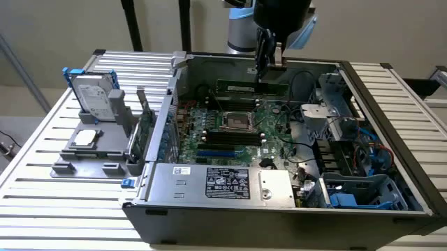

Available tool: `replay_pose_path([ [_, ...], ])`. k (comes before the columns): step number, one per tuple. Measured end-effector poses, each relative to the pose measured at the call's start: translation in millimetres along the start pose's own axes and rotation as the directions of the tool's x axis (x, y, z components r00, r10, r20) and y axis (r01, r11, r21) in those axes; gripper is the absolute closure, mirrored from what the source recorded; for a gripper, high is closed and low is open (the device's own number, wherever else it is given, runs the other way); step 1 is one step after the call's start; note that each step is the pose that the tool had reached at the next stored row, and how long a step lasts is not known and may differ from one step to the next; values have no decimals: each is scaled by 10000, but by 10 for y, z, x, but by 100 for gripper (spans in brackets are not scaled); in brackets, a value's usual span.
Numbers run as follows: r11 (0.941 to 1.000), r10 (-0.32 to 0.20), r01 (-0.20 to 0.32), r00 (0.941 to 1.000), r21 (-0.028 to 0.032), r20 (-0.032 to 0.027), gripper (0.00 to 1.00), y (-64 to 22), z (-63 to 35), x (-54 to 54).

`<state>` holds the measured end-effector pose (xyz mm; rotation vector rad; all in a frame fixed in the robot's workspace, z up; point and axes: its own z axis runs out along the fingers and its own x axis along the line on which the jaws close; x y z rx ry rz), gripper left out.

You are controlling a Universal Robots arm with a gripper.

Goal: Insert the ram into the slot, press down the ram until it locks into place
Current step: 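Insert the ram into the slot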

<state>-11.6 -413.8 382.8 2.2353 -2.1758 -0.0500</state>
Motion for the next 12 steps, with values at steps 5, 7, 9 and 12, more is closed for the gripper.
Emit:
replay_pose_path([
  [5,10000,2,-2,10000,-2,-45,87,0,0,0],
  [7,10000,2,-2,10000,-2,-53,87,0,0,0],
  [9,10000,4,-4,10000,-2,-66,87,4,20,-1],
  [12,10000,-13,13,10000,-2,-71,87,59,77,-13],
])
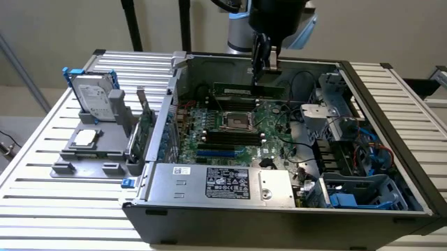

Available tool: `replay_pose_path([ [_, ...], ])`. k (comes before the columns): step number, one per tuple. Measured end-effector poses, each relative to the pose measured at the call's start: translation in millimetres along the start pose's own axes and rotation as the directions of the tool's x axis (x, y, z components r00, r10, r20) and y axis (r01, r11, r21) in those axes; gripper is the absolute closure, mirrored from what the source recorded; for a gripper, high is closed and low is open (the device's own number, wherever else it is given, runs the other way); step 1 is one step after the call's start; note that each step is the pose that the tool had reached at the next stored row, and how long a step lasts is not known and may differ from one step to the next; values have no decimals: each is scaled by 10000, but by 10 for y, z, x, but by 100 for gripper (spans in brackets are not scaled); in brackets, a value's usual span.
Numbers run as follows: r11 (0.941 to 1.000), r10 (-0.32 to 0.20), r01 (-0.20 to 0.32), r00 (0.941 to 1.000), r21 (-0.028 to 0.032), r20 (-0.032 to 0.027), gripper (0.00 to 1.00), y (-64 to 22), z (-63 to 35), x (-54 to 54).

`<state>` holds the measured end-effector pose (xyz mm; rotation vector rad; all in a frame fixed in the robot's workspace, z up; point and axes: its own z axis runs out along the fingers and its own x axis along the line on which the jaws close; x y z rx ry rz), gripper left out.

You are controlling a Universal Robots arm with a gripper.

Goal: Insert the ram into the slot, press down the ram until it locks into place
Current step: 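Insert the ram into the slot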

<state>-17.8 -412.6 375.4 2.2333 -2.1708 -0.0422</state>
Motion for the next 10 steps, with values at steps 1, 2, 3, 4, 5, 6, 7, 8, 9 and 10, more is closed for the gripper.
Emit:
replay_pose_path([
  [1,10000,-19,19,10000,3,1,87,31,20,-3],
  [2,10000,-35,35,10000,7,0,87,64,39,-5],
  [3,10000,-47,47,10000,13,-1,87,102,58,-9],
  [4,10000,-56,56,10000,23,-1,87,143,78,-13],
  [5,10000,-66,66,10000,33,-2,87,182,98,-17],
  [6,10000,-76,76,10000,39,-3,87,209,116,-22],
  [7,10000,-84,84,10000,39,-5,87,215,134,-32],
  [8,10000,-90,90,10000,40,-5,87,214,154,-42],
  [9,10000,-91,91,10000,41,-2,87,213,173,-51],
  [10,10000,-91,91,10000,40,-3,87,212,190,-60],
])
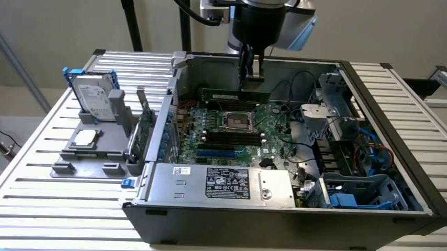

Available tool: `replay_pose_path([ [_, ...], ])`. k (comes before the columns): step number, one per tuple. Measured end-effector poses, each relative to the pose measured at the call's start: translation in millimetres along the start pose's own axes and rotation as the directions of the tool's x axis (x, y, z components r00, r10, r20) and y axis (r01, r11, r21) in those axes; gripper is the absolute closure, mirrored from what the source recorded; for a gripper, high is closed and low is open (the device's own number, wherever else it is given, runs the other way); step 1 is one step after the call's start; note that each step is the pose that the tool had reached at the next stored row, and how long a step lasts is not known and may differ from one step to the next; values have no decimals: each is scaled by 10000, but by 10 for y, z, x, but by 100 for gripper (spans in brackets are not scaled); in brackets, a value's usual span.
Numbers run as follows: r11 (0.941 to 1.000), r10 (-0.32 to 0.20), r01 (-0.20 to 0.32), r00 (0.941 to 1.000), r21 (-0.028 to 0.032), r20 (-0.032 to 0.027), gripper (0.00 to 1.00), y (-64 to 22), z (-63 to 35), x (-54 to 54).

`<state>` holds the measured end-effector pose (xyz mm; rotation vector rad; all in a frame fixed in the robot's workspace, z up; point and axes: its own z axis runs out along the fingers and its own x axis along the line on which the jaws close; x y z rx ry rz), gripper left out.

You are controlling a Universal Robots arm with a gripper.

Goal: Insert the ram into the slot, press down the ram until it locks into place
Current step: 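Insert the ram into the slot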

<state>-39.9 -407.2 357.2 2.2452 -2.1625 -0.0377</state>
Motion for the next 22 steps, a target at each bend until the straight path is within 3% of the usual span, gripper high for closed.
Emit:
replay_pose_path([
  [10,10000,-21,21,10000,-1,-2,87,-100,178,-171],
  [22,9999,-149,149,9999,0,-6,87,-119,397,-181],
])
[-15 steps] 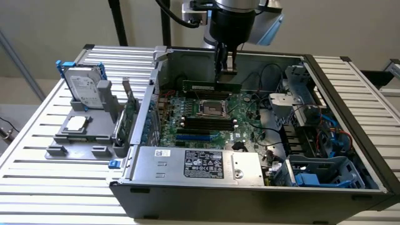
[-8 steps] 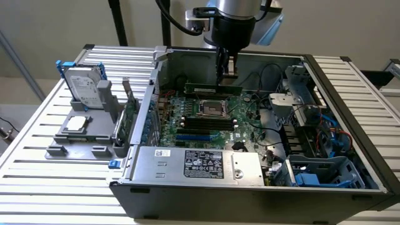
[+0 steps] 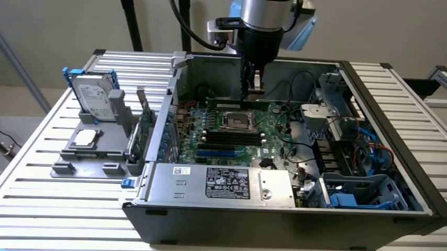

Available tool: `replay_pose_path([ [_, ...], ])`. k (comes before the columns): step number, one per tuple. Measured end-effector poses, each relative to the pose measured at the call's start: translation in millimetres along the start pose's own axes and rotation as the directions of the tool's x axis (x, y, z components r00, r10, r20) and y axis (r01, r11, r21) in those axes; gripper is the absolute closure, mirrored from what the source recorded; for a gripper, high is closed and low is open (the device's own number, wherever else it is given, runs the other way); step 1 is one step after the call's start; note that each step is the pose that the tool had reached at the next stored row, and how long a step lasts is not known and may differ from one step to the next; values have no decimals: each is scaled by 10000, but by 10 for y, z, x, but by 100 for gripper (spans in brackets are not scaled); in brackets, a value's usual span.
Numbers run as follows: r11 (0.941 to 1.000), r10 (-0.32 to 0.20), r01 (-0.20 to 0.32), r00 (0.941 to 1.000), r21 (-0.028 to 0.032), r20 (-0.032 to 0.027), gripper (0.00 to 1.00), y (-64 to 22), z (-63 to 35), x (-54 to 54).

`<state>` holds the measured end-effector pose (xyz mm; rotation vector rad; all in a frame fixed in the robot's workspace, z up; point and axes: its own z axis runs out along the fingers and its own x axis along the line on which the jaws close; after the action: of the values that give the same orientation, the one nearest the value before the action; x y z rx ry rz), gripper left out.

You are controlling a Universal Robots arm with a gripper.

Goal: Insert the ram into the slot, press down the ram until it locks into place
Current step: 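Insert the ram into the slot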

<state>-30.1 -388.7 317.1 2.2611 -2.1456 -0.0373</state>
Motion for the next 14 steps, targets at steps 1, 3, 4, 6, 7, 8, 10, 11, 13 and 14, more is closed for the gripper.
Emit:
replay_pose_path([
  [1,10000,-11,11,10000,0,0,87,-1,18,0],
  [3,10000,-26,26,10000,1,1,87,-3,54,0],
  [4,10000,-34,34,10000,1,0,87,-4,73,0],
  [6,10000,-57,57,10000,0,-1,87,-5,109,0],
  [7,10000,-62,62,10000,1,-1,87,-6,128,1],
  [8,10000,-68,68,10000,1,-1,87,-7,146,1],
  [10,10000,-69,69,10000,1,-2,87,-8,182,1],
  [11,10000,-69,69,10000,0,-2,87,-8,200,2],
  [13,10000,-70,70,10000,0,-2,87,-10,236,2],
  [14,10000,-70,70,10000,1,0,87,-10,254,2],
])
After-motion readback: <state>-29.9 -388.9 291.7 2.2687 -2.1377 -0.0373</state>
